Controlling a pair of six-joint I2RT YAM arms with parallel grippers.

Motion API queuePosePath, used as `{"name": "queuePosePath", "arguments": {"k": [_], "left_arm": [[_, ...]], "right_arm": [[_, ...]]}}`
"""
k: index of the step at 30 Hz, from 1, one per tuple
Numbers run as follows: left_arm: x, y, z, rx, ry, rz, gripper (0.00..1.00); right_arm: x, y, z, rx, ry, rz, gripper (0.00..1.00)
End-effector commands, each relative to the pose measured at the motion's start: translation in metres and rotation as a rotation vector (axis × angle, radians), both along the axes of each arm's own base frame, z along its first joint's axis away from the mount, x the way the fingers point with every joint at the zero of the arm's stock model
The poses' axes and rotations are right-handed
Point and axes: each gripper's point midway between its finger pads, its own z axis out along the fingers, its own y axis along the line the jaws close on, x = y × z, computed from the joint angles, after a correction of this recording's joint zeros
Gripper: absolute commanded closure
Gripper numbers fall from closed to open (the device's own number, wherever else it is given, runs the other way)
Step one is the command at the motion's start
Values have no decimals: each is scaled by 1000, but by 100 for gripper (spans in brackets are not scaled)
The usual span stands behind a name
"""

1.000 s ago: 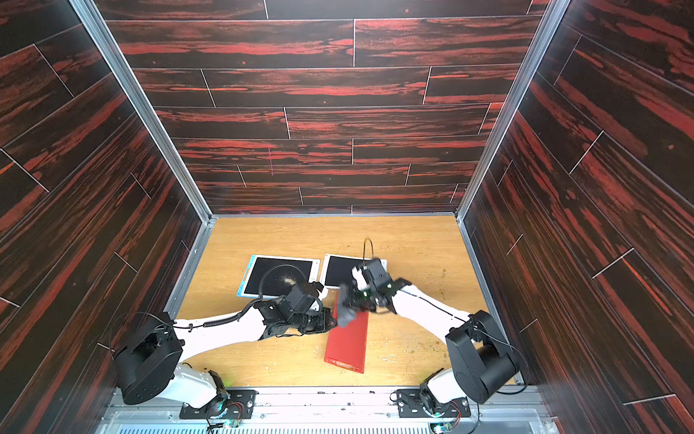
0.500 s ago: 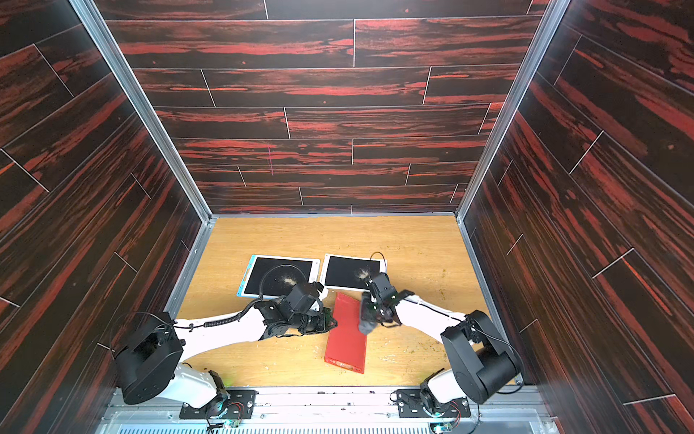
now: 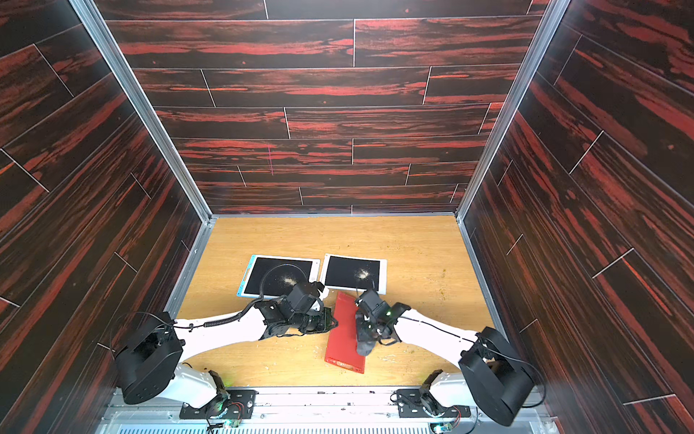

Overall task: Wipe the drawing tablet
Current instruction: Wipe the dirt from the drawing tablet.

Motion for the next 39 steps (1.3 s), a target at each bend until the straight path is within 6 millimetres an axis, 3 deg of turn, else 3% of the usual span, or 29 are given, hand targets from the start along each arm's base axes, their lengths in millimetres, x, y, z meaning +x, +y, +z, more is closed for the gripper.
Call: {"name": "queuePosePath", "arguments": {"k": [1, 4, 6, 8, 13, 19, 24, 28, 30, 33, 37, 39], "left_arm": [[1, -1, 1, 25, -31, -18, 100], [1, 0, 0, 27, -32, -19, 100], [1, -2, 0, 23, -31, -22, 100], [1, -2, 0, 20, -30, -23, 100], [0, -3, 2, 19, -26, -30, 100], [-2, 3, 2, 32, -32, -27, 100], [-2, 1, -1, 24, -24, -25, 100], [-2, 1, -2, 25, -24, -26, 100], [-2, 1, -1, 27, -23, -26, 100], [-2, 2, -1, 29, -27, -23, 100], [-2, 3, -2, 32, -26, -19, 100], [-1, 2, -2, 28, -27, -20, 100]], "right_arm": [[-77, 23, -7, 122, 258, 128, 100], [-127, 47, 3, 250, 399, 238, 100], [-138, 51, 9, 271, 420, 258, 100], [-131, 50, 15, 252, 378, 254, 100], [-69, 16, 5, 7, 236, 119, 100], [5, -12, -11, -12, 215, -82, 100], [71, -2, 15, -32, 64, -110, 100], [99, 11, 41, -8, -19, -119, 100], [101, 13, 44, -6, -20, -118, 100], [88, 9, 32, -6, 12, -109, 100], [55, -5, 6, -14, 79, -101, 100], [26, -8, -8, 7, 140, -77, 100]]}}
